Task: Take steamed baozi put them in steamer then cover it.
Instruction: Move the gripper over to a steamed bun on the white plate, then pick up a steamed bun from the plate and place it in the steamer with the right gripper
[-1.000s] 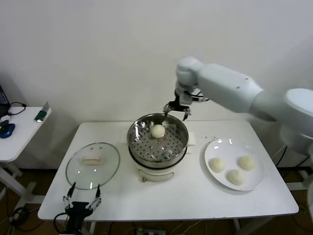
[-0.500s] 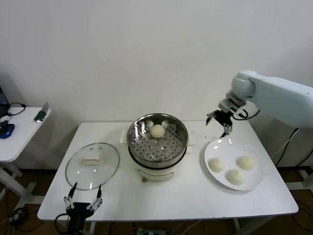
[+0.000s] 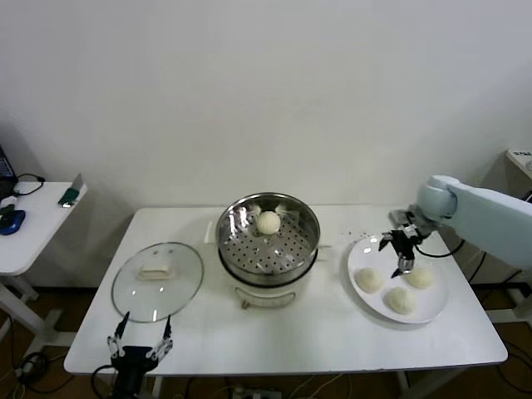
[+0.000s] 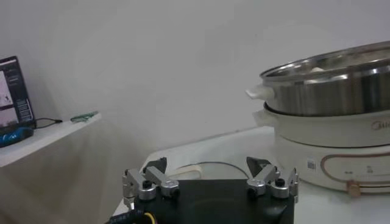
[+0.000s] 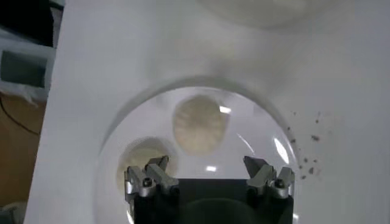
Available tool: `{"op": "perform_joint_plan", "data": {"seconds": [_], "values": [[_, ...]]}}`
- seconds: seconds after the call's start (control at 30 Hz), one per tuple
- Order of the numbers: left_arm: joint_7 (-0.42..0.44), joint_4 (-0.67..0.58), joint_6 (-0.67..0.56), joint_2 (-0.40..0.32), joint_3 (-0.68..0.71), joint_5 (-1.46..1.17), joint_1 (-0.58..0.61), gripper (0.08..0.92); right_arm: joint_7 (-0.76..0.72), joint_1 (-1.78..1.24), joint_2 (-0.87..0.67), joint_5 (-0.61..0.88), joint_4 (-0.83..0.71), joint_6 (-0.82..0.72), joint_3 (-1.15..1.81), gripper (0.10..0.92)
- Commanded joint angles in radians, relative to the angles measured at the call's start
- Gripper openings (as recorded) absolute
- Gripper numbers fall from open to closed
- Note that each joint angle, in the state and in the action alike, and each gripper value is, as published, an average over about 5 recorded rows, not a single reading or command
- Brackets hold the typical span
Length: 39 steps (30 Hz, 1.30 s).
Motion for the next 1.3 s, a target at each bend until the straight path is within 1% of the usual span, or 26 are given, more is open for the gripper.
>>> {"op": "perform_joint_plan", "data": {"seconds": [0.03,0.33,0.73,0.83,1.07,1.3], "values": [[0.000,0.003,0.000,-0.001,0.000,0.001,0.001,0.823,0.025,-0.171,0.025,-0.011,-0.062,-0.107,0.141,0.823],[-0.001,0.011,-0.002,-0.003,-0.004,0.000,0.002,0.823,0.021,-0.191,0.119,-0.008,-0.146,-0.092,0.169,0.823],[-0.001,0.021,-0.001,-0.003,-0.005,-0.001,-0.004,0.823,-0.012,-0.184,0.142,-0.013,-0.167,-0.079,0.142,0.822],[-0.001,0.022,0.000,-0.002,-0.005,-0.001,-0.006,0.823,-0.017,-0.184,0.145,-0.015,-0.171,-0.076,0.139,0.804],[-0.001,0.023,0.001,-0.003,-0.004,0.000,-0.007,0.823,-0.028,-0.181,0.145,-0.022,-0.178,-0.060,0.137,0.717],[-0.002,0.020,0.001,-0.004,-0.003,0.001,-0.005,0.823,-0.032,-0.166,0.141,-0.023,-0.181,-0.047,0.140,0.694]]}}
